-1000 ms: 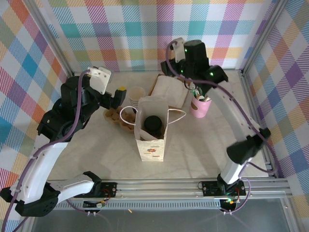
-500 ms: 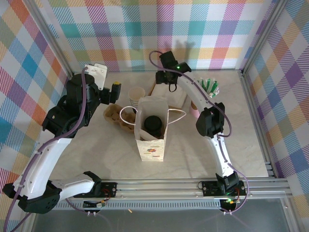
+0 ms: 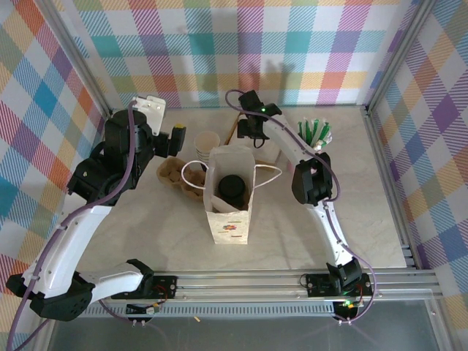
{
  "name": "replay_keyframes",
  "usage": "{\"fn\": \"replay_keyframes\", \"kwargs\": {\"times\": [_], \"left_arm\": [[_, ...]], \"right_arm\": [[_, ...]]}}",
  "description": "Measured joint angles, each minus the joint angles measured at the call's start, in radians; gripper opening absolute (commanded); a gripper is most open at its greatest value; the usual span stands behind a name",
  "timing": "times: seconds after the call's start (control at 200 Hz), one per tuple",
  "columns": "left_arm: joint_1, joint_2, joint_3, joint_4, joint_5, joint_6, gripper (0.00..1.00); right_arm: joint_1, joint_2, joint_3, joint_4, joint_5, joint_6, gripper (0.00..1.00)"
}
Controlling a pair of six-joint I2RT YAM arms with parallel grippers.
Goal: Pack the takeout coffee
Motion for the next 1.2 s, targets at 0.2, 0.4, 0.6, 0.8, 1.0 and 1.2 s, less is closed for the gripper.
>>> {"fn": "replay_keyframes", "kwargs": {"times": [0.2,0.4,0.6,0.8,1.0,1.2], "left_arm": [[0.004,-0.006,-0.050,-0.001,0.019,-0.001,0.95],[0.004,-0.008,-0.053,0.000,0.034,0.000,0.95],[0.004,-0.009,-0.053,0.000,0.052,0.000,0.95],[0.004,-0.018,-0.063,0.000,0.056,0.000,0.95],[0.004,-0.027,-0.073,0.001,0.059,0.000,0.95],[0.005,-0.027,-0.073,0.005,0.060,0.000,0.95]], "right_arm": [[0.000,0.016,0.000,-0.004,0.000,0.011,0.74],[0.000,0.058,0.000,-0.004,0.008,0.018,0.74],[0.000,0.118,0.013,-0.014,0.012,0.024,0.59],[0.000,0.125,0.026,-0.023,0.019,0.028,0.34],[-0.001,0.119,0.026,-0.023,0.031,0.020,0.31],[-0.001,0.093,0.026,-0.022,0.038,0.014,0.17]]}}
